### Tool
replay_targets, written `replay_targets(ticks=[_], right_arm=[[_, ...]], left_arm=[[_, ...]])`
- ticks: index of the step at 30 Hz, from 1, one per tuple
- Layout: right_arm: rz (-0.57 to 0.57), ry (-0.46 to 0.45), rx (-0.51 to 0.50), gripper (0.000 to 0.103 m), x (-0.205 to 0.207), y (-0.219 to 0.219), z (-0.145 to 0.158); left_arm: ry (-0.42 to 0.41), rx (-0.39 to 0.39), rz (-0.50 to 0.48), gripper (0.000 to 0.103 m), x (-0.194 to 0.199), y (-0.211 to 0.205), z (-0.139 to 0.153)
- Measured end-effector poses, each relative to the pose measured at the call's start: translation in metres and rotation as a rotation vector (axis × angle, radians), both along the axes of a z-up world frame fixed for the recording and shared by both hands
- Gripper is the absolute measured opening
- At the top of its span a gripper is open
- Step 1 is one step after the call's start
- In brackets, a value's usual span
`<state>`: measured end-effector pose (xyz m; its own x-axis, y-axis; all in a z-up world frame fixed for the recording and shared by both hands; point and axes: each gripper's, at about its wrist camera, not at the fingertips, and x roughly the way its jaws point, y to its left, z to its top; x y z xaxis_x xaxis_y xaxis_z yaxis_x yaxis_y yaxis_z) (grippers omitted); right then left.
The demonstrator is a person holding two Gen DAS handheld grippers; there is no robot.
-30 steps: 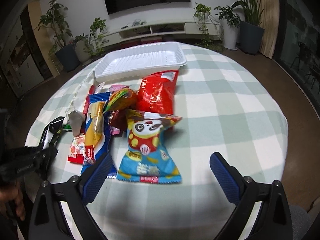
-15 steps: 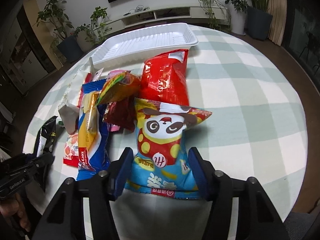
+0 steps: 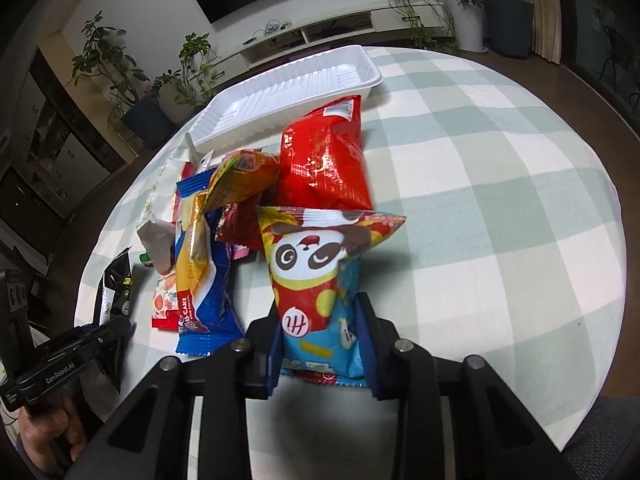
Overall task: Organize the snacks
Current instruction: 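Lift the black bar with the left gripper while the right gripper grasps the panda chip bag, then place the black bar and panda bag into the white tray, open both grippers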
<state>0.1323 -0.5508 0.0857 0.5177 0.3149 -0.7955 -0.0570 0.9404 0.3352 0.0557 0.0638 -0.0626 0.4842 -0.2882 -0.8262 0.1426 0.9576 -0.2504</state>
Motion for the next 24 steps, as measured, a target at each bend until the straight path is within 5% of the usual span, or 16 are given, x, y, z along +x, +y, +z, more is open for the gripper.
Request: replay_targets(ticks=[14,24], right_arm=[[-0.032,-0.056,0.119,0.033,-0.011,-0.029,0.027],[-0.177,-0.103,0.154,0.033,0.043,-0.117,0.055]], left_arm=[[-0.03,-0.135,0.022,0.024,0.002,0.02,0.022],[-0.146,-0.144,0.06,0.024,0.074,0.056,0.088]])
